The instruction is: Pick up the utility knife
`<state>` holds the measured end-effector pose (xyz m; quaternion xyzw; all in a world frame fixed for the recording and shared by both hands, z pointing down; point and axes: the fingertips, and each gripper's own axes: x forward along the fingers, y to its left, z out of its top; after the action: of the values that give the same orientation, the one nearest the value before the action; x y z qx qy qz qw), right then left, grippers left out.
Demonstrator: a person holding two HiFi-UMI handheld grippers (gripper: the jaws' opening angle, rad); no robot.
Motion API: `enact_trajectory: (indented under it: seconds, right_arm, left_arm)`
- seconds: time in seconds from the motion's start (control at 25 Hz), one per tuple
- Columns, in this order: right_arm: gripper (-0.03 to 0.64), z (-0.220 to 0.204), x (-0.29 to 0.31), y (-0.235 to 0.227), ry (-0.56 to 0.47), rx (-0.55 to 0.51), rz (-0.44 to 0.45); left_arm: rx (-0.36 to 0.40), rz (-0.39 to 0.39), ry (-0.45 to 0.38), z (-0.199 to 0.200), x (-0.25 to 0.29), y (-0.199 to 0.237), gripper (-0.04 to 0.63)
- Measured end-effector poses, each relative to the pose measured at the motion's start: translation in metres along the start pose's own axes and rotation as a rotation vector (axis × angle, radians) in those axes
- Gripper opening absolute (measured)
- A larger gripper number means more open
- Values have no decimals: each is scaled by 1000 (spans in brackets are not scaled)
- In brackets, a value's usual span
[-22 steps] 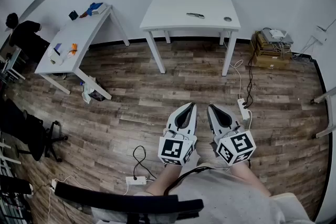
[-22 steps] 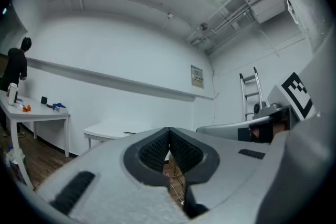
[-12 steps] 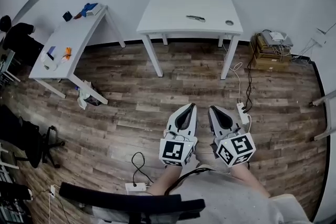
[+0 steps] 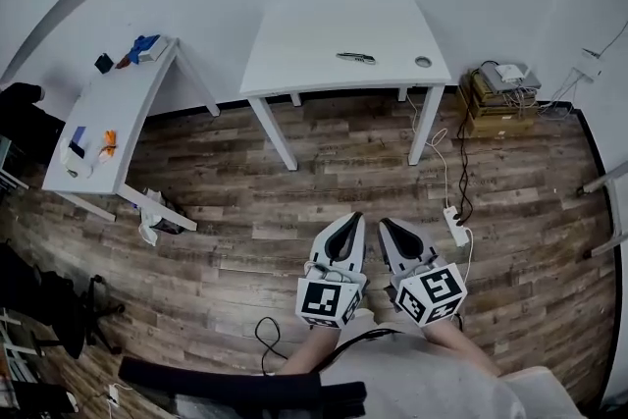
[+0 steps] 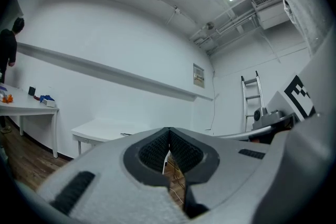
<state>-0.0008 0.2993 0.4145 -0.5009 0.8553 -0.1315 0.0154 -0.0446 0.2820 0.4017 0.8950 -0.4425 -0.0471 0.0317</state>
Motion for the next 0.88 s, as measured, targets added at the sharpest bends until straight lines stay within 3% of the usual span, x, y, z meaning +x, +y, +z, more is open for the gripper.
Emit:
enact_trajectory:
  seconds: [0.32,0.88]
  right_arm:
    - [8,6,48,-7,-5,-17,-23]
    - [8,4,81,-33,17,-12,-41]
  left_arm:
    - [-29,0,1,-6,23,45,6]
    - [-60,14,8,-16,57,74,6]
